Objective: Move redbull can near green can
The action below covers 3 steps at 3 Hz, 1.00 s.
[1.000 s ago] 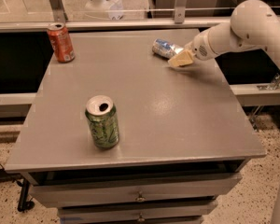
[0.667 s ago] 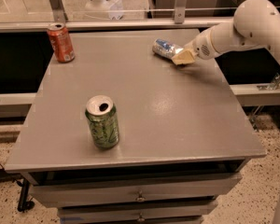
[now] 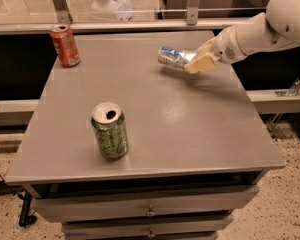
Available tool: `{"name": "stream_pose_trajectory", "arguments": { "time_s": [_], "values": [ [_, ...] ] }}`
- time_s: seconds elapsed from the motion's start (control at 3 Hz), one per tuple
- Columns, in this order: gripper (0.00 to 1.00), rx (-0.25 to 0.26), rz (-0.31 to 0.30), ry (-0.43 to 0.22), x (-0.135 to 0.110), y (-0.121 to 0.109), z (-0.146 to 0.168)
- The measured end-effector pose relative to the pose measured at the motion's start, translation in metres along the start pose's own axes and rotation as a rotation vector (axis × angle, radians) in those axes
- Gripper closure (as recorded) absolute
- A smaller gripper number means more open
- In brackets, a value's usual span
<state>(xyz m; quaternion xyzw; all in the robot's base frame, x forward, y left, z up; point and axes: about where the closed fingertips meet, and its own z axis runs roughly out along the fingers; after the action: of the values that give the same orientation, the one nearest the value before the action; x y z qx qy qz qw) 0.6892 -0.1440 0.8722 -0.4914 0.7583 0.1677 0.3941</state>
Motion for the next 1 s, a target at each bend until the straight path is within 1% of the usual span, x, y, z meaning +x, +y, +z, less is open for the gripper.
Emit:
{"name": "stream_pose_trajectory", "arguments": {
  "time_s": [0.33,0.67,1.0],
  "values": [
    [1.00,-0.087,-0.047,0.000,0.002,0.032,-0.019],
    [1.00,-0.187,-0.089,0.009,0.009,0.084,-0.042],
    [1.00,-0.187,-0.089,0.009,0.008,0.084,-0.042]
  ]
}}
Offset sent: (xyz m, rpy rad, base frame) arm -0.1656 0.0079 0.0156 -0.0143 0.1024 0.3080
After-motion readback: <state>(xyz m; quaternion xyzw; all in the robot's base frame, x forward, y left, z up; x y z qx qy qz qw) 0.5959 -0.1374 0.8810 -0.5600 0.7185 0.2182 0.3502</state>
